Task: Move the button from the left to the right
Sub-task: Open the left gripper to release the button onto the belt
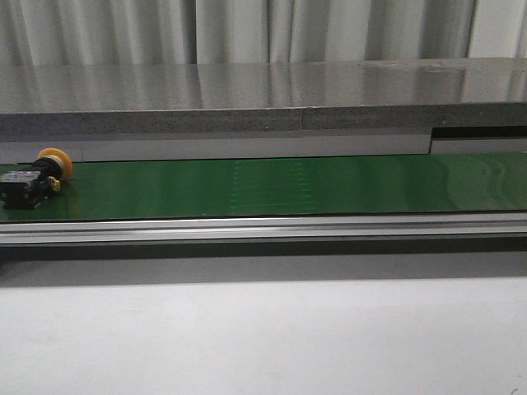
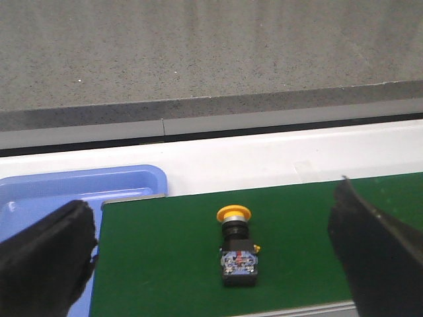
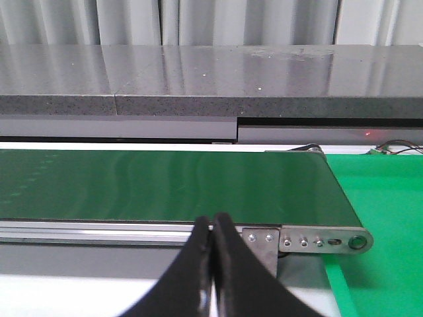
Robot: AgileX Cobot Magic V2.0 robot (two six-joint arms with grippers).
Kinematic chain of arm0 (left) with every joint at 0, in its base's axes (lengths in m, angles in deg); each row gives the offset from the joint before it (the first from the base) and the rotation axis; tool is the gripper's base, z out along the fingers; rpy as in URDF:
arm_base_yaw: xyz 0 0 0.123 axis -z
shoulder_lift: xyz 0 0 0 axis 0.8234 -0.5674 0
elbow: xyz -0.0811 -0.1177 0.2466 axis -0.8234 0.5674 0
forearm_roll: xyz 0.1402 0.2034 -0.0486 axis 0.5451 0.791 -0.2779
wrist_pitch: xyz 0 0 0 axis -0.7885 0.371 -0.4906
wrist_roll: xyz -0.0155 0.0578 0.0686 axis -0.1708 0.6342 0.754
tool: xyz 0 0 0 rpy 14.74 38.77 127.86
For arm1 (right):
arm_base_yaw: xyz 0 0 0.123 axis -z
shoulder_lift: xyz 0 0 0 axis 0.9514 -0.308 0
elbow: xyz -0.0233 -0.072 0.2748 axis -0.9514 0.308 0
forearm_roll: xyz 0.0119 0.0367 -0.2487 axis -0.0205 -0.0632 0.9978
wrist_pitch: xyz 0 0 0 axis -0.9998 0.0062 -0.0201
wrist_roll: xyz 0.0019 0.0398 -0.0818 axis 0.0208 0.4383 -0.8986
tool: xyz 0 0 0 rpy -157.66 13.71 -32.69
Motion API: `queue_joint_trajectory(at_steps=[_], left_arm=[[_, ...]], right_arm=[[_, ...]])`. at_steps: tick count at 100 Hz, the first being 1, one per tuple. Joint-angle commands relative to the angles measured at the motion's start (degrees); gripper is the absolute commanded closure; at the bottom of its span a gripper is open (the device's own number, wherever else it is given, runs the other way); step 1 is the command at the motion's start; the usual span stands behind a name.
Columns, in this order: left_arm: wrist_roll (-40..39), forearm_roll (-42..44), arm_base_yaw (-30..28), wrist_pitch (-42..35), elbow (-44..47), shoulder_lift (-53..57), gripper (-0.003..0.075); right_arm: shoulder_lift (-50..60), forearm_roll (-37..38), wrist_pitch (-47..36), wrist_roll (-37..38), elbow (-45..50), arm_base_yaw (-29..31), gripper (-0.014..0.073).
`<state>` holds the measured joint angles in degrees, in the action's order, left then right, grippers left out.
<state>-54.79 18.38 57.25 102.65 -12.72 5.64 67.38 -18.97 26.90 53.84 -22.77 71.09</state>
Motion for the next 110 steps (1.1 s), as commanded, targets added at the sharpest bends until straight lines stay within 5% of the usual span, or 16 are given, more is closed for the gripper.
queue_joint_trajectory(at_steps=[1, 36, 80, 92, 110], left_arm=[[0.1, -1.1, 0.4, -7.6, 3.3, 4.7, 0.0031], [0.1, -1.1, 0.4, -13.3, 19.9, 22.0, 0.0030], [0.1, -1.2, 0.4, -13.4, 23.5, 25.3, 0.0041], [0.1, -1.2, 0.4, -13.4, 23.5, 25.3, 0.0141], [0.1, -1.2, 0.4, -13.4, 23.5, 25.3, 0.0448]], right_arm=[[1.2, 0.5, -4.9, -0.1, -1.0, -0.2, 0.0660], [1.2, 0.5, -4.9, -0.1, -1.0, -0.2, 0.0660], [1.2, 0.5, -4.9, -0.1, -1.0, -0.2, 0.0660], [1.2, 0.5, -4.9, -0.1, -1.0, -0.2, 0.0660], [1.2, 0.5, -4.9, -0.1, -1.0, -0.2, 0.0660]])
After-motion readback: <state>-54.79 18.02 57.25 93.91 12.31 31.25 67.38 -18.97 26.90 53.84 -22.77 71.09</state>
